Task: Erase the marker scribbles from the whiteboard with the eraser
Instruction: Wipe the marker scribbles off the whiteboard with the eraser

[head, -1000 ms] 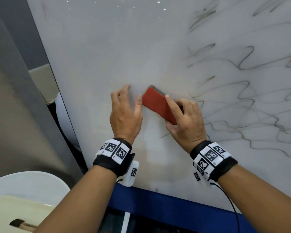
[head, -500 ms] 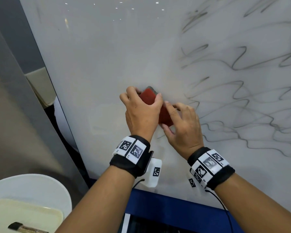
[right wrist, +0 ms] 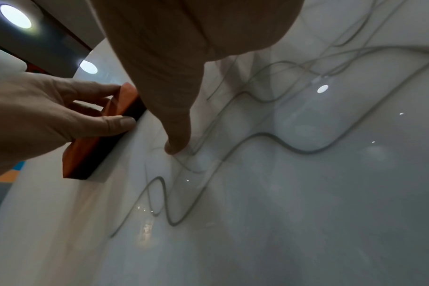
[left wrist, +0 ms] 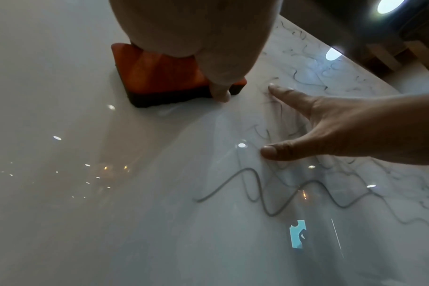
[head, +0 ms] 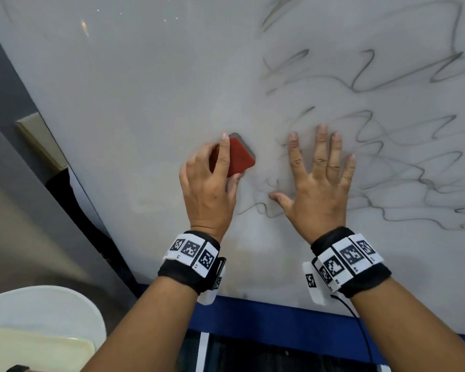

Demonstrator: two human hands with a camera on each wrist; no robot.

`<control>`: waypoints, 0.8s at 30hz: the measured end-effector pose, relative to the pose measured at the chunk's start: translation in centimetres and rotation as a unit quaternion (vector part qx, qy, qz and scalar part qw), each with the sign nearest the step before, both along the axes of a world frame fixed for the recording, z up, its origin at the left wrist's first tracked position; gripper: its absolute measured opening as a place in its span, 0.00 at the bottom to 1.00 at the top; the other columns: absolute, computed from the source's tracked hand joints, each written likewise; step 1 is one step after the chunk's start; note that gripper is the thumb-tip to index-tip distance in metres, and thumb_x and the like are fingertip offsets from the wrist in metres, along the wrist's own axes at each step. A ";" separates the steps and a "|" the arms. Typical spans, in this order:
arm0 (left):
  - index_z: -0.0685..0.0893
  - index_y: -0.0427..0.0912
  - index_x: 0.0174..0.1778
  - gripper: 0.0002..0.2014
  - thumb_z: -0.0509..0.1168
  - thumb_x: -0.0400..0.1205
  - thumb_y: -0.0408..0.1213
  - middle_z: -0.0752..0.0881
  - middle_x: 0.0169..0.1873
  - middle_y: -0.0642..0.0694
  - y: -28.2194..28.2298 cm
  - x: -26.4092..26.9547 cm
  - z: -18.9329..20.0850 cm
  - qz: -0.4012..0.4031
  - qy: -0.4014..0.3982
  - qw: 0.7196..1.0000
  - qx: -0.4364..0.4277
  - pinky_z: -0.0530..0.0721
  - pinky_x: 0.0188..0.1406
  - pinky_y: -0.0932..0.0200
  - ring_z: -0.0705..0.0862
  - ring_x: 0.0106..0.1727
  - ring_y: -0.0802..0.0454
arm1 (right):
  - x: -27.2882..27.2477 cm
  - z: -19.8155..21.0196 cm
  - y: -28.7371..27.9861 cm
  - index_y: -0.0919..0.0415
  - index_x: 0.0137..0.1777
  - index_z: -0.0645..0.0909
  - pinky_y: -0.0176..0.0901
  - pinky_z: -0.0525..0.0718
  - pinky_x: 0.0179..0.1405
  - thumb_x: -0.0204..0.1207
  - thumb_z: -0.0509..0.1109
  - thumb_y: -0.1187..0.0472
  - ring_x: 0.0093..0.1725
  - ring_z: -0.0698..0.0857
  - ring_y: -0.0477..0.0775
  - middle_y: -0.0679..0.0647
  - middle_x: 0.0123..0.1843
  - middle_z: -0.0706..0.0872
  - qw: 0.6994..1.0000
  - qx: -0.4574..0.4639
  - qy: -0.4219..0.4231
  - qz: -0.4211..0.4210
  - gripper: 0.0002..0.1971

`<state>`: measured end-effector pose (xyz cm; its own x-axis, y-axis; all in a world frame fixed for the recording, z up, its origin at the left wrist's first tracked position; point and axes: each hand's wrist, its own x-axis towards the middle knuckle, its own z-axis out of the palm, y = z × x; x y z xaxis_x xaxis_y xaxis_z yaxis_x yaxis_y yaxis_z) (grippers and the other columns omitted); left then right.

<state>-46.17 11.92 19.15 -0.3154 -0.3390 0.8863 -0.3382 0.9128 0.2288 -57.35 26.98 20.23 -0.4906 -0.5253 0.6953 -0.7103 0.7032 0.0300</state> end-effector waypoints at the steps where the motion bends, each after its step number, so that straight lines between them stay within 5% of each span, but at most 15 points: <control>1: 0.72 0.41 0.80 0.32 0.72 0.79 0.41 0.75 0.66 0.42 -0.1 -0.1 -0.2 -0.001 0.002 1.000 -0.004 0.77 0.62 0.37 0.76 0.62 0.39 | 0.0 0.0 0.0 0.46 0.88 0.37 0.74 0.46 0.82 0.64 0.78 0.33 0.87 0.40 0.65 0.60 0.88 0.38 1.000 0.001 0.002 -0.003 0.63; 7: 0.75 0.42 0.78 0.28 0.72 0.82 0.44 0.74 0.65 0.43 -0.4 -0.1 -2.5 -0.019 -0.045 0.994 -0.100 0.77 0.63 0.35 0.75 0.62 0.40 | 0.1 -0.4 0.1 0.46 0.88 0.38 0.72 0.44 0.82 0.68 0.75 0.33 0.87 0.41 0.65 0.60 0.88 0.39 1.000 0.000 0.003 -0.007 0.59; 12: 0.71 0.40 0.80 0.30 0.71 0.82 0.43 0.78 0.65 0.38 0.6 -0.7 -2.5 -0.001 0.024 1.000 0.003 0.77 0.61 0.38 0.76 0.60 0.38 | -0.1 -1.1 0.6 0.47 0.88 0.42 0.72 0.45 0.83 0.71 0.76 0.38 0.87 0.42 0.65 0.61 0.89 0.42 1.000 -0.004 0.001 -0.002 0.56; 18: 0.73 0.47 0.78 0.30 0.74 0.80 0.44 0.75 0.64 0.45 1.1 -1.1 -5.3 -0.023 -0.068 0.989 -0.131 0.75 0.67 0.38 0.77 0.62 0.42 | -0.1 -1.9 1.1 0.48 0.88 0.45 0.70 0.46 0.84 0.71 0.77 0.41 0.87 0.43 0.65 0.60 0.89 0.43 1.000 -0.010 -0.001 0.007 0.55; 24: 0.69 0.44 0.81 0.35 0.74 0.79 0.44 0.78 0.64 0.37 1.9 -1.5 -4.5 0.043 0.048 0.995 0.076 0.76 0.64 0.37 0.76 0.62 0.40 | -0.1 -2.1 1.5 0.48 0.88 0.46 0.67 0.43 0.84 0.71 0.78 0.44 0.87 0.41 0.62 0.56 0.89 0.40 1.000 -0.009 -0.003 0.013 0.53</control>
<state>-47.64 13.79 14.64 -0.1966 -0.4929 0.8476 -0.3832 0.8343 0.3963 -57.49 28.45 18.13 -0.4814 -0.5248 0.7021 -0.7286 0.6848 0.0122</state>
